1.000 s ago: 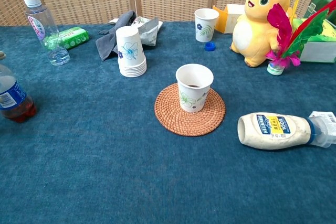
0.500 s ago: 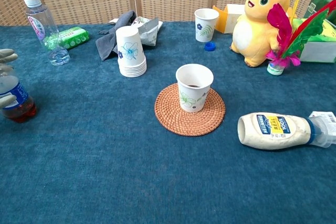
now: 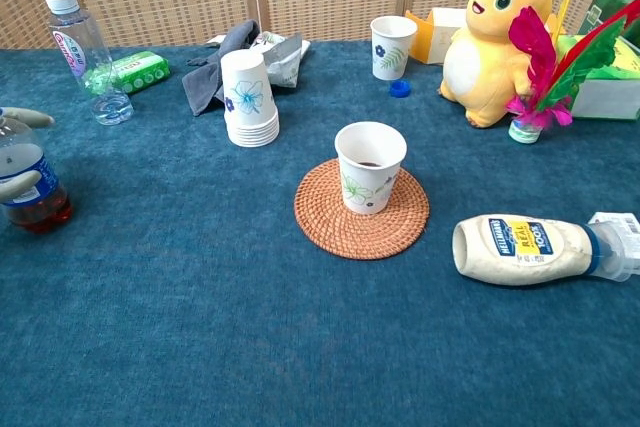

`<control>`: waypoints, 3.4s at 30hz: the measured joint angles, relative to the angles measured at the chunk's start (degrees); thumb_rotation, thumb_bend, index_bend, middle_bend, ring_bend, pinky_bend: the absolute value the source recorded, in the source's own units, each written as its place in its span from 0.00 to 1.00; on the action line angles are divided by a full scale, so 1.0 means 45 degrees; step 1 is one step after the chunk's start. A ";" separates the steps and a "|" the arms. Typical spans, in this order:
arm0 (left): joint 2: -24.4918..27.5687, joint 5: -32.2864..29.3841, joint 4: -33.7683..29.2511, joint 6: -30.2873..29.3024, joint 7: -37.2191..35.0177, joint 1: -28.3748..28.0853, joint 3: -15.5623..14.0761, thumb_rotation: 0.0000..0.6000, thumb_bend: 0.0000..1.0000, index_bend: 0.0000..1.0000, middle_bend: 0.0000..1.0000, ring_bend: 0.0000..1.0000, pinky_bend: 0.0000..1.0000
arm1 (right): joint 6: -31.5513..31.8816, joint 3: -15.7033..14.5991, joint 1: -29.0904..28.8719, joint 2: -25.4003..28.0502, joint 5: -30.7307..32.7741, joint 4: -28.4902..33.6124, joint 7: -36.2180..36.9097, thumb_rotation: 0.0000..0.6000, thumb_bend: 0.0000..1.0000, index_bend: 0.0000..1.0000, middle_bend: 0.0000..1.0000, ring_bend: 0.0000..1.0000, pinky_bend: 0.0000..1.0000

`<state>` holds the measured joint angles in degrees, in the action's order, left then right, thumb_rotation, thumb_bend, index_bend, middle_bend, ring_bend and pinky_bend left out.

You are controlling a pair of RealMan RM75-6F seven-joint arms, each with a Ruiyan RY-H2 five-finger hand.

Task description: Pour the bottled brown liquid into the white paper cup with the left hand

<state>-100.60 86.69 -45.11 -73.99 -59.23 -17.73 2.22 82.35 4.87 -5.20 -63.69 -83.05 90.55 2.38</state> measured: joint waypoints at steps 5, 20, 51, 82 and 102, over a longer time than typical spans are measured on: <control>-0.0069 -0.0063 -0.0064 0.0036 -0.0031 -0.0026 0.0051 1.00 0.51 0.40 0.32 0.21 0.36 | -0.0008 -0.0003 -0.0005 0.0015 -0.0007 -0.0001 0.0048 1.00 0.00 0.00 0.00 0.00 0.00; -0.0150 -0.0261 -0.0309 -0.0649 0.0440 0.0054 0.0470 1.00 0.54 0.51 0.44 0.30 0.42 | -0.0047 -0.0016 -0.0021 0.0027 -0.0002 0.0011 0.0077 1.00 0.00 0.00 0.00 0.00 0.00; 0.2633 0.0583 -0.3912 -0.0264 0.4959 -0.1809 0.0789 1.00 0.53 0.51 0.43 0.30 0.42 | 0.0109 0.0000 0.0058 0.0202 -0.0052 0.0151 0.0406 1.00 0.00 0.00 0.00 0.00 0.00; 0.2934 -0.0016 -0.6684 0.1946 0.9402 -0.4078 0.1462 1.00 0.53 0.51 0.44 0.30 0.42 | 0.0181 0.0054 0.0117 0.0370 -0.0044 0.0167 0.0909 1.00 0.00 0.00 0.00 0.00 0.00; 0.2833 -0.0883 -0.7354 0.3823 1.2125 -0.5646 0.1940 1.00 0.53 0.51 0.44 0.30 0.42 | 0.0387 0.0181 0.0205 0.0400 0.0102 0.0217 0.0881 1.00 0.00 0.00 0.00 0.00 0.00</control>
<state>-87.85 82.72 -78.20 -56.79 -4.67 -43.14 10.95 84.09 5.68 -4.28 -61.89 -82.59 91.53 6.35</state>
